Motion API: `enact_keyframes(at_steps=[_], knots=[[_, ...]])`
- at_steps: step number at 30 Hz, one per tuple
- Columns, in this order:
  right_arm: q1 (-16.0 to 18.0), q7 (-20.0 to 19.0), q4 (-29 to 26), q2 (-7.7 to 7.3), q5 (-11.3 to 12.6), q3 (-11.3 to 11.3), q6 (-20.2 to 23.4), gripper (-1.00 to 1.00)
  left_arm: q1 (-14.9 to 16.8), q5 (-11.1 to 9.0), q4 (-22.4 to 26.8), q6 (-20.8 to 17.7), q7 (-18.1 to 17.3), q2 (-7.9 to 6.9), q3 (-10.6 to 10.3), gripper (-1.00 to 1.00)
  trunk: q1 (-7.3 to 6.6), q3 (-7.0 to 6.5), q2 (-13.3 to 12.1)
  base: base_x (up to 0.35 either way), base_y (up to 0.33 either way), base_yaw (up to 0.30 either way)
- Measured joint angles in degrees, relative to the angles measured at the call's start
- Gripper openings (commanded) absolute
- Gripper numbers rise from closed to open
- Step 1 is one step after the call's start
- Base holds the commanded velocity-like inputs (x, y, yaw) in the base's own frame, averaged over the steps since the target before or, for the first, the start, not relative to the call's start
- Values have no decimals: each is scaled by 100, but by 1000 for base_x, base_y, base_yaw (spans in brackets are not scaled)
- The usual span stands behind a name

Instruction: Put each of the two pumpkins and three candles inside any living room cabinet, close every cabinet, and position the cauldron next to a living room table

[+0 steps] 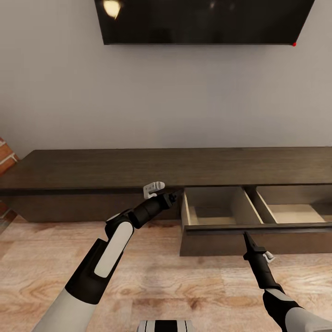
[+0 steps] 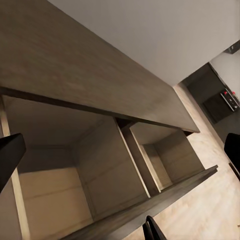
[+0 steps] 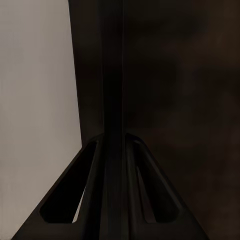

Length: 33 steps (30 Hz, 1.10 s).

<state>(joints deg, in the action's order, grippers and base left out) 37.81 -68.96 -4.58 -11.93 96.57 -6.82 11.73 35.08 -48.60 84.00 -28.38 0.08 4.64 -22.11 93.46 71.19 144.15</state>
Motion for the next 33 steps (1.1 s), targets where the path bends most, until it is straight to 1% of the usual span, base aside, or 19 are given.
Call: enact_keyframes(at_steps=[6, 16, 18, 23, 33], knots=[[0, 53, -36, 0, 0, 18, -5, -100, 3, 0, 0, 0, 0, 0, 0, 100, 2, 0, 0, -173, 0, 0], [0, 15, -9, 0, -9, 16, -9, -100, 4, 1, 0, 0, 0, 0, 0, 100, 0, 0, 0, -15, 0, 0], [0, 65, -44, 0, -20, 37, -9, -100, 3, 6, 0, 0, 0, 0, 0, 100, 1, 0, 0, -111, 0, 0], [0, 53, -35, 0, -23, 43, -8, -100, 4, 8, 0, 0, 0, 0, 0, 100, 1, 0, 0, -127, 0, 0], [0, 14, -7, 0, -25, 34, -8, -100, 1, 8, 0, 0, 0, 0, 0, 100, 0, 0, 0, -9, 0, 0]])
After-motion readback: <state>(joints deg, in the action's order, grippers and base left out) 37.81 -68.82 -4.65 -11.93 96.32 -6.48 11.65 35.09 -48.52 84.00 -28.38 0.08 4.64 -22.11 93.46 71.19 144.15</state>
